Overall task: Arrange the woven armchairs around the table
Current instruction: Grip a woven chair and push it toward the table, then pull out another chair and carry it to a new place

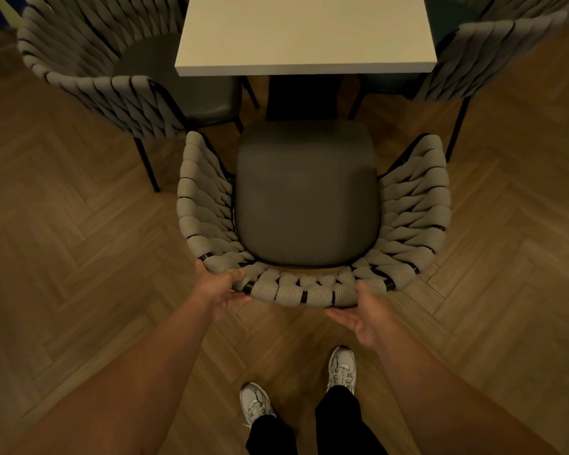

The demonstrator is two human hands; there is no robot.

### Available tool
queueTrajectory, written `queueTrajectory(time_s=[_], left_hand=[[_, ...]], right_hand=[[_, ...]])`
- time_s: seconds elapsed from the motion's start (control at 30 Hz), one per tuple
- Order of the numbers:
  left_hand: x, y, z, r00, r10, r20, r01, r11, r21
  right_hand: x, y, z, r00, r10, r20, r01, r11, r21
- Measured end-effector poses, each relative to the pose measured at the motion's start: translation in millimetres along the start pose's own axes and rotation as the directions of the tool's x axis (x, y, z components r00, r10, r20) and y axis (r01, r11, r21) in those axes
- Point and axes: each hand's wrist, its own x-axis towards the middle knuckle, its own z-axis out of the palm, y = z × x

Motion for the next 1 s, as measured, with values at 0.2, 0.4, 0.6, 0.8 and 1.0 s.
queueTrajectory(time_s=[0.2, 0.4, 0.6, 0.8, 1.0], left_hand=[[-40.8, 1.4, 7.8, 1.0, 0.001, 0.003, -0.001, 0.999, -0.051], [-110.8, -4.7, -12.3, 0.993, -0.029, 0.112, 0.023, 0.998, 0.059], [-145.1, -46.4, -75.7, 0.984, 0.063, 0.167, -0.133, 0.884, 0.449], [-126.0, -82.1, -180.6, 0.977, 0.046, 0.207, -0.183, 0.679, 0.711], [-83.4, -49.4, -296.6, 0.991, 0.01, 0.13, -0.095, 0.746, 0.66]], right_hand=[[-29.1, -5.1, -14.4, 0.999, -0.002, 0.054, 0.015, 0.971, -0.24], [-74.4, -21.4, -18.5, 0.996, -0.082, 0.042, 0.091, 0.795, -0.599], [-114.1, -20.2, 11.1, 0.987, -0.104, 0.126, 0.162, 0.512, -0.844], [-114.2, 14.2, 80.3, 0.961, -0.106, 0.257, 0.274, 0.192, -0.943], [-105.1, 65.6, 181.9, 0.948, -0.042, 0.315, 0.308, -0.12, -0.944]])
